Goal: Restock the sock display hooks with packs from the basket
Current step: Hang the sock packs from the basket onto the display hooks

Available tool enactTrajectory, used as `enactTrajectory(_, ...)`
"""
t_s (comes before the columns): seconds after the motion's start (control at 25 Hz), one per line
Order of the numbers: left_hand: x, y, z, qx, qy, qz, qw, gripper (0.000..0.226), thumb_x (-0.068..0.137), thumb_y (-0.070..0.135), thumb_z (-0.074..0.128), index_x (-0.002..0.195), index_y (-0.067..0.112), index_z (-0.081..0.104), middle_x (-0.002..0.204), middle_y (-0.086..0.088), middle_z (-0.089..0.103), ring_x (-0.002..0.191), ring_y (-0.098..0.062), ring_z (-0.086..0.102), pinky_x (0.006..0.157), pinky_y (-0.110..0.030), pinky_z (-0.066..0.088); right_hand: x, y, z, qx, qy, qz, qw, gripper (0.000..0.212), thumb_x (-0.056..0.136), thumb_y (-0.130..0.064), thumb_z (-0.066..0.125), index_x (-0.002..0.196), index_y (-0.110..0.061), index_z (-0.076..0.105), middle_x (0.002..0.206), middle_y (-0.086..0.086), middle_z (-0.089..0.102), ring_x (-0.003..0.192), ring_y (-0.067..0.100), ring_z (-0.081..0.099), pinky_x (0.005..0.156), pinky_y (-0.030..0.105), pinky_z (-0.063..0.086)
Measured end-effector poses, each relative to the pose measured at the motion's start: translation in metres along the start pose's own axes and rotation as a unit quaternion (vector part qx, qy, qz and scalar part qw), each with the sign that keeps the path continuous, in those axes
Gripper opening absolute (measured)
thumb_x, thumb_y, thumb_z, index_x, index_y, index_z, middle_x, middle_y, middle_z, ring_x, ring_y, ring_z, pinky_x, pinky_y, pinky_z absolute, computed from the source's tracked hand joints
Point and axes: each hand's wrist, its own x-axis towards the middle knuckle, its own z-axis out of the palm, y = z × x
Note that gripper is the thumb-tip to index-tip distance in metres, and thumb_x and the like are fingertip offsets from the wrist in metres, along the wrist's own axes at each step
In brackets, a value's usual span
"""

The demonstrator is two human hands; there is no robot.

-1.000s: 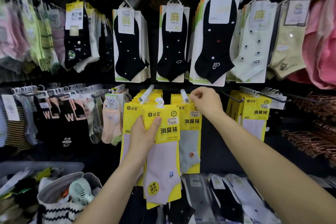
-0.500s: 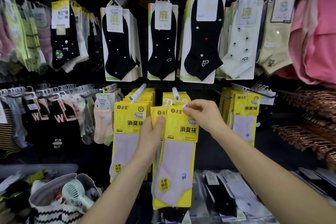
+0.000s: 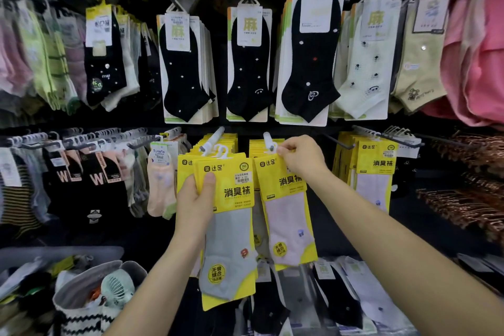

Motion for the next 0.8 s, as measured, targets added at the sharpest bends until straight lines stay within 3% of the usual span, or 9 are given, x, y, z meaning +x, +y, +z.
enactTrajectory(0.12,-0.003,0.0,-0.003,-0.008,-0.011,-0.005,1.0,0.014,0.097,0.025,0.047,0.095,0.017,0.059,0.099,-0.005,0.068,0.09,-0.02,0.065,0.078,-0.037,0.054,0.003,0.0,0.013,-0.025,0.021,0.025,0.999,0.016,0.09,-0.031,0.059,0.09,-0.025,0.074,0.106,0.001,0.065,0.104,0.026,0.057,0.088,0.039,0.045)
enactTrajectory(0.24,-0.004,-0.001,0.0,0.007,-0.019,-0.015,1.0,0.013,0.096,0.027,0.049,0.091,0.02,0.058,0.099,-0.005,0.068,0.094,-0.022,0.065,0.081,-0.039,0.053,0.003,0.002,0.015,-0.017,0.011,0.039,0.999,0.016,0.089,-0.036,0.061,0.094,-0.027,0.073,0.113,0.002,0.062,0.109,0.026,0.053,0.092,0.042,0.045)
enactTrajectory(0.36,-0.005,-0.002,0.011,0.001,-0.035,-0.021,0.999,0.012,0.095,0.027,0.051,0.089,0.021,0.059,0.096,-0.001,0.068,0.094,-0.022,0.064,0.081,-0.039,0.052,-0.008,0.004,0.007,-0.021,0.066,0.015,0.997,0.017,0.085,-0.041,0.063,0.094,-0.027,0.065,0.107,0.002,0.059,0.104,0.023,0.053,0.089,0.044,0.045)
enactTrajectory(0.44,-0.006,-0.003,0.018,-0.001,-0.047,-0.019,0.999,0.009,0.094,0.028,0.053,0.092,0.023,0.06,0.098,0.001,0.069,0.097,-0.021,0.065,0.085,-0.041,0.053,-0.022,0.004,0.002,0.067,0.088,-0.019,0.994,0.018,0.084,-0.043,0.062,0.082,-0.026,0.058,0.092,-0.002,0.058,0.091,0.018,0.054,0.079,0.035,0.046)
enactTrajectory(0.56,-0.006,-0.004,0.033,-0.016,-0.059,-0.023,0.998,0.01,0.092,0.028,0.057,0.096,0.019,0.062,0.101,-0.003,0.07,0.097,-0.023,0.066,0.087,-0.049,0.052,-0.045,0.002,-0.003,0.148,-0.013,-0.038,0.988,0.022,0.08,-0.048,0.065,0.075,-0.028,0.058,0.077,-0.006,0.061,0.072,0.009,0.057,0.063,0.024,0.046)
enactTrajectory(0.64,-0.009,-0.004,0.044,-0.03,-0.065,-0.026,0.997,0.011,0.091,0.029,0.059,0.094,0.019,0.063,0.098,-0.002,0.072,0.094,-0.021,0.068,0.083,-0.044,0.055,-0.05,0.007,-0.005,0.123,-0.041,-0.023,0.991,0.021,0.079,-0.042,0.069,0.084,-0.024,0.06,0.085,0.004,0.067,0.08,0.017,0.064,0.07,0.033,0.054)
enactTrajectory(0.8,-0.011,-0.006,0.05,-0.018,-0.052,-0.021,0.998,0.022,0.096,0.032,0.048,0.081,0.022,0.06,0.078,0.008,0.068,0.072,-0.005,0.064,0.063,-0.02,0.052,-0.046,0.019,-0.018,0.142,-0.033,0.004,0.989,0.01,0.086,-0.03,0.065,0.085,-0.022,0.06,0.093,0.02,0.068,0.09,0.034,0.065,0.081,0.048,0.054)
